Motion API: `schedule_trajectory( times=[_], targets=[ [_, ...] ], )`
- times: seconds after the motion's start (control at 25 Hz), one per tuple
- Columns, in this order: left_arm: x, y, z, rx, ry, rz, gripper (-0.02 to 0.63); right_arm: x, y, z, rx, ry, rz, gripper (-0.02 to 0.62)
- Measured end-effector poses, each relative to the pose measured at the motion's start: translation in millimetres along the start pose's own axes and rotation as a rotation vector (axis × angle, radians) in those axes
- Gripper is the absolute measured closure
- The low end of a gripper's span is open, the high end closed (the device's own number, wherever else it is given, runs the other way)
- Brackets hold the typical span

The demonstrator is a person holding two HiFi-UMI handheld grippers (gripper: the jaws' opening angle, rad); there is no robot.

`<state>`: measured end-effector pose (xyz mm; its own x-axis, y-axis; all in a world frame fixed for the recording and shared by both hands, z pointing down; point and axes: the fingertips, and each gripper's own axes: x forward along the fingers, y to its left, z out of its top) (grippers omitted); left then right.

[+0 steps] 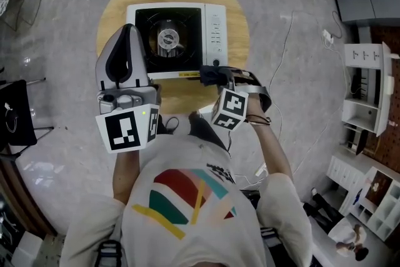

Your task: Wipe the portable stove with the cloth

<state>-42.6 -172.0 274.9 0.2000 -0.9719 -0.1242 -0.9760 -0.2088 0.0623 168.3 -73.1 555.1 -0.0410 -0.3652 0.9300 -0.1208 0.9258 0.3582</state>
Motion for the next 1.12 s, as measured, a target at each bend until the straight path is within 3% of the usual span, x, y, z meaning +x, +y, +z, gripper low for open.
schedule_trajectory(
  times=[0.12, 0.32, 0.64, 0.88, 1.12],
  targets=[
    [-5.7, 11.1, 1.7, 0.013, -0.008, 0.02, 0.6, -30.2, -5.6, 29.6, 0.031, -0.062, -0.029, 0.563],
    [-18.9, 48.8, 8.7, 0.04, -0.019, 0.096, 0.6, -51.7, 3.3, 121.9, 0.048, -0.208, -0.03, 0.563],
    [-51.6, 134.6, 10.6, 0.053, -0.017, 0.248, 0.6, -1.9, 28.9, 244.5, -0.079, -0.179, -0.054, 0.563],
    [-62.7, 173.1, 3.1, 0.04, -0.003, 0.303, 0.6, 17.7, 37.9, 269.5, -0.102, -0.13, -0.074, 0.563],
    [-55.8, 168.9, 5.8, 0.038, -0.012, 0.279, 0.6, 16.3, 39.7, 265.6, -0.092, -0.135, -0.06, 0.563]
  ],
)
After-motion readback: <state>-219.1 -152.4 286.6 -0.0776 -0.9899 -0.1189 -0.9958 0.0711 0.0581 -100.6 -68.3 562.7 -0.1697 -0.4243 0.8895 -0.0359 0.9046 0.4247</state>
